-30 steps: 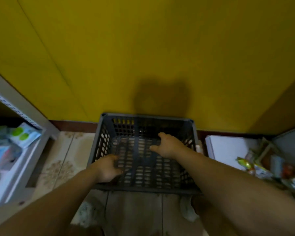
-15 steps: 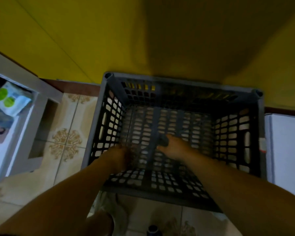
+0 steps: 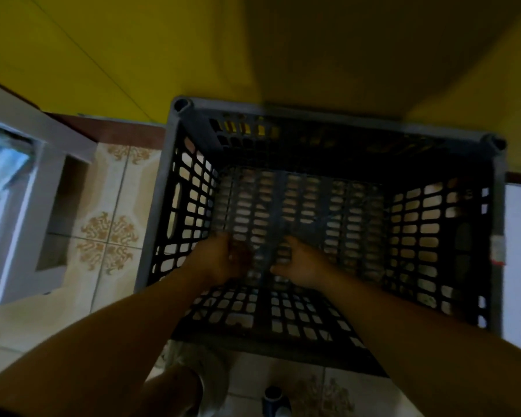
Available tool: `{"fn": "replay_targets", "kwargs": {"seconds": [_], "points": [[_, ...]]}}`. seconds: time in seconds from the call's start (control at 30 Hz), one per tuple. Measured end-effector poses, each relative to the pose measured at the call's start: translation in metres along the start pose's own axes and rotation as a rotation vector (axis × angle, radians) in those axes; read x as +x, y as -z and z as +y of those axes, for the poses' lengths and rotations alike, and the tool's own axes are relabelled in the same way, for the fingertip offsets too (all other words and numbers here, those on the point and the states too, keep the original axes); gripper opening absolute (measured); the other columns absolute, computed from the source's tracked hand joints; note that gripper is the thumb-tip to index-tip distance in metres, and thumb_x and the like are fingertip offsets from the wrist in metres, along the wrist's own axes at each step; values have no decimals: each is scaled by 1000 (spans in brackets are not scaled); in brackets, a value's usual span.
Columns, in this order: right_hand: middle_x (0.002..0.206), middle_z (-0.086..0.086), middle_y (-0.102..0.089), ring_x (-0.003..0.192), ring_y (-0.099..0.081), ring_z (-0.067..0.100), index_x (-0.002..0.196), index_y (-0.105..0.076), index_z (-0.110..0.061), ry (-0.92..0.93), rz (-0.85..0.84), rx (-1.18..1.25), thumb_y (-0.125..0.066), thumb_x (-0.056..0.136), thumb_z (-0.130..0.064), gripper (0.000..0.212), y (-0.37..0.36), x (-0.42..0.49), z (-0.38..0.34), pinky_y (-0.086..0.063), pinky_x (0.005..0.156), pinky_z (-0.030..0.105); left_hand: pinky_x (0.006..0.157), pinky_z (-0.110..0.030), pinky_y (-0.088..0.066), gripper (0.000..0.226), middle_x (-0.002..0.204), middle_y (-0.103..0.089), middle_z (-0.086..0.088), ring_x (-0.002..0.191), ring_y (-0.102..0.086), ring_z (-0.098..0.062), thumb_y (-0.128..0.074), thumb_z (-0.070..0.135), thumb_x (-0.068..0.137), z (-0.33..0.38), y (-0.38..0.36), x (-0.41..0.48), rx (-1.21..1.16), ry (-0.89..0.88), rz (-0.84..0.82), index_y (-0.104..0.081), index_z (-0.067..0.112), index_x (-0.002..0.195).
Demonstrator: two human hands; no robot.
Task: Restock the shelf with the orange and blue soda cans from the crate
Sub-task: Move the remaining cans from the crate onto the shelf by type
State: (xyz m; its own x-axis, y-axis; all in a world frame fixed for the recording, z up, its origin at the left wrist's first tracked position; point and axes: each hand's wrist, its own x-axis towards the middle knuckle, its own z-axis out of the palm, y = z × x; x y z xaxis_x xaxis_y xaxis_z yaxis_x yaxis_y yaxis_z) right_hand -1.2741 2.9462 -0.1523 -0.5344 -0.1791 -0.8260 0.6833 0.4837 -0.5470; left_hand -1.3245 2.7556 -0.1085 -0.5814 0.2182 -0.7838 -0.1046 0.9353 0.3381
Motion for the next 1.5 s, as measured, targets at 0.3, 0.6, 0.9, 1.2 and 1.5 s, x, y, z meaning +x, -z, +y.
{"fn": "replay_targets", "kwargs": {"seconds": [0.3, 0.6, 0.9, 1.2, 1.5], "points": [[118, -9, -50, 112, -54, 15, 134, -42, -25, 279, 311, -21, -86, 68, -22, 79, 16, -84, -51, -42, 76, 15, 76, -26, -50, 52, 109, -52, 0, 97, -55, -17, -72, 20, 80, 89, 67, -63, -470, -160, 58, -50, 20, 126], [116, -10, -55, 105, -56, 8, 121, -52, -31, 403, 520, 308, -81, 71, -37, 58, 34, -231, -88, -47, 87, 26, 88, -42, -52, 50, 123, -58, -2, 107, -60, -19, -69, 23, 84, 165, 108, -182, -830, -368, 56, -50, 26, 131], [122, -4, -57, 107, -58, 12, 124, -40, -35, 531, 738, 308, -86, 63, -33, 76, 42, -389, -106, -50, 94, 35, 77, -39, -56, 42, 103, -64, -2, 92, -63, -17, -68, 33, 84, 253, 115, -318, -673, -581, 95, -54, 20, 121], [106, -7, -61, 96, -63, 13, 124, -43, -31, 680, 1048, 411, -81, 72, -12, 67, 45, -548, -82, -51, 64, 16, 71, -31, -52, 38, 111, -61, 2, 93, -59, -8, -60, 22, 91, 327, 92, -439, -526, -988, 4, -51, 25, 128], [105, -10, -64, 98, -63, 9, 119, -49, -31, 592, 1505, 452, -82, 70, -24, 59, 48, -692, -5, -55, 79, 29, 102, -43, -42, 47, 120, -61, 0, 121, -52, -21, -62, 35, 81, 407, -5, -506, -520, -1122, -363, -48, 38, 126]]}}
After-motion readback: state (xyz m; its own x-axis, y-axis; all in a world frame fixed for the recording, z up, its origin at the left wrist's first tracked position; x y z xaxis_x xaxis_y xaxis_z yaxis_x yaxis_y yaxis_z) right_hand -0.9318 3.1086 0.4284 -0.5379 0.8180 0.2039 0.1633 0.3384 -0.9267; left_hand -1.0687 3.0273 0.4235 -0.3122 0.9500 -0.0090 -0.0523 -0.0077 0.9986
